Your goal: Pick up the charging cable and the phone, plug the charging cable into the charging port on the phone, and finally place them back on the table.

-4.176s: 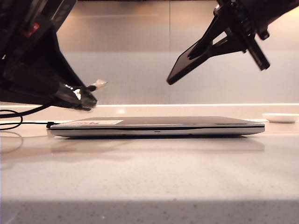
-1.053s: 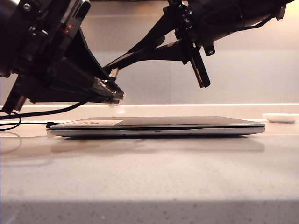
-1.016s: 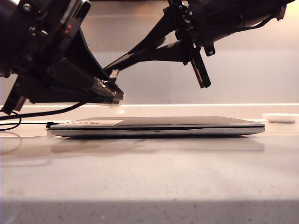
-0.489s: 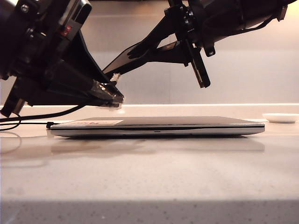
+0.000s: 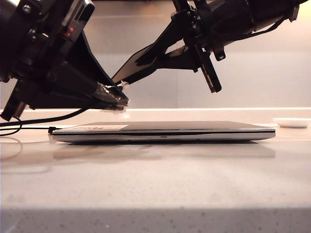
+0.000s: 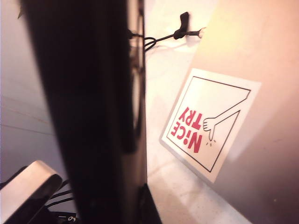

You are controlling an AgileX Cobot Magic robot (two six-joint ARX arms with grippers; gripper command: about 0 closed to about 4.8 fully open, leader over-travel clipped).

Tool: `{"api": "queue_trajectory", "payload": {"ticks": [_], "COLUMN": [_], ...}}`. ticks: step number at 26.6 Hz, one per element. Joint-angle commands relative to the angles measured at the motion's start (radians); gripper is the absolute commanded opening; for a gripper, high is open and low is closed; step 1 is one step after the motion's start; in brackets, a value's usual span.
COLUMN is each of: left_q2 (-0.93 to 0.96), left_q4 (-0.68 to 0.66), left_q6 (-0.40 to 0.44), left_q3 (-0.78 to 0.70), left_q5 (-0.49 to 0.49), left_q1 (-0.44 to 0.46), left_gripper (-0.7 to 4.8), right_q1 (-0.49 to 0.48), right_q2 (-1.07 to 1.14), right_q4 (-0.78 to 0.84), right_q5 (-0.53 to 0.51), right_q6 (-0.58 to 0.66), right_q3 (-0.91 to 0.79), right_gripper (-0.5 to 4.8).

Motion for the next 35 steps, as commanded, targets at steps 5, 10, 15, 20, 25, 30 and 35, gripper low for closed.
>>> {"api": "queue_trajectory", "payload": {"ticks": [5,10,15,20,25,30,35], "left_q2": [-0.003,-0.003,-0.003,-0.003,-0.003,-0.003,-0.003], "left_q4": [0.060,0.053,0.053,0.053,0.053,0.039,0.019], "left_q6": [0.000,0.001,0.001,0.001,0.001,0.001,0.001], "left_q3": [0.008,0.008,0.008,0.008,0.008,0.008,0.008], "left_q5": [-0.021,-0.021,-0.021,-0.021,-0.021,-0.021,-0.021], "left_q1": [0.003,0.003,0.003,0.003,0.003,0.003,0.003], "left_gripper": [-0.06,-0.06,-0.06,-0.06,-0.06,-0.06,-0.06], "right_q1": [0.008,0.005,-0.003,-0.010,-0.010,-0.015,-0.052], "right_q2": [-0.009,-0.009,-0.009,-0.009,-0.009,-0.010,-0.010], "right_q4": [0.035,0.044,0.064,0.103,0.091,0.082,0.079], "right_q5": [-0.018,0.000,0.005,0.023,0.009,-0.011,-0.055], "right_q6": [-0.007,-0.006,-0.006,0.010,0.017,0.021,0.058], "right_q3": [0.003,0.003,0.003,0.003,0.003,0.003,0.003], "right_gripper": [-0.06,-0.06,-0.06,-0.06,-0.06,-0.06,-0.06]}}
